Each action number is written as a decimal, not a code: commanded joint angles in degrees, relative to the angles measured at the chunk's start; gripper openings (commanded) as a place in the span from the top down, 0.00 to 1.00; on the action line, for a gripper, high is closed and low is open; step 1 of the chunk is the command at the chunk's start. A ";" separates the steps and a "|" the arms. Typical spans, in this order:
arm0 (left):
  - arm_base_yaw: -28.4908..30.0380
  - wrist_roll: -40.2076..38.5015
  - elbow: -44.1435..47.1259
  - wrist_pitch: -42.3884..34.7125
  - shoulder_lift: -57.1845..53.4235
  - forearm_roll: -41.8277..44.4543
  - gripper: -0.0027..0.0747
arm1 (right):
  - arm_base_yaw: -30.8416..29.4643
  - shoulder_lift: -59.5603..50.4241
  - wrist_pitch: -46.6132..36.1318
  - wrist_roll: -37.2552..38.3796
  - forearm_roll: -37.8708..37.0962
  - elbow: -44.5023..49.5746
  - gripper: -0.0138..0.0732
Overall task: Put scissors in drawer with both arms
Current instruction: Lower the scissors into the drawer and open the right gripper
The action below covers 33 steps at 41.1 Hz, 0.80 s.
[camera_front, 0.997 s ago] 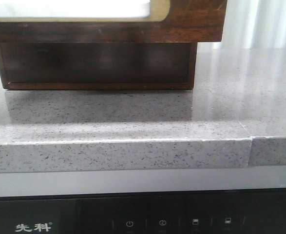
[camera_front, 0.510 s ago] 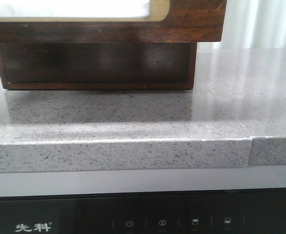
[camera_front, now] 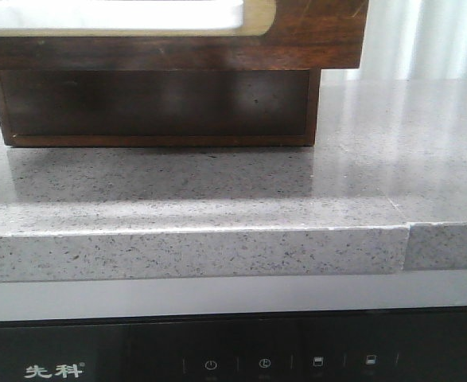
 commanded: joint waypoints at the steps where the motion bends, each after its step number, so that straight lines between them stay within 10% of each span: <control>1: -0.52 -0.24 -2.02 -4.06 0.26 0.04 0.30 | -0.50 -6.34 -4.78 0.64 -0.18 3.39 0.44; 33: -0.52 -0.24 -2.02 -4.06 0.26 0.04 0.30 | -0.50 -47.89 -12.55 1.33 -0.45 36.52 0.44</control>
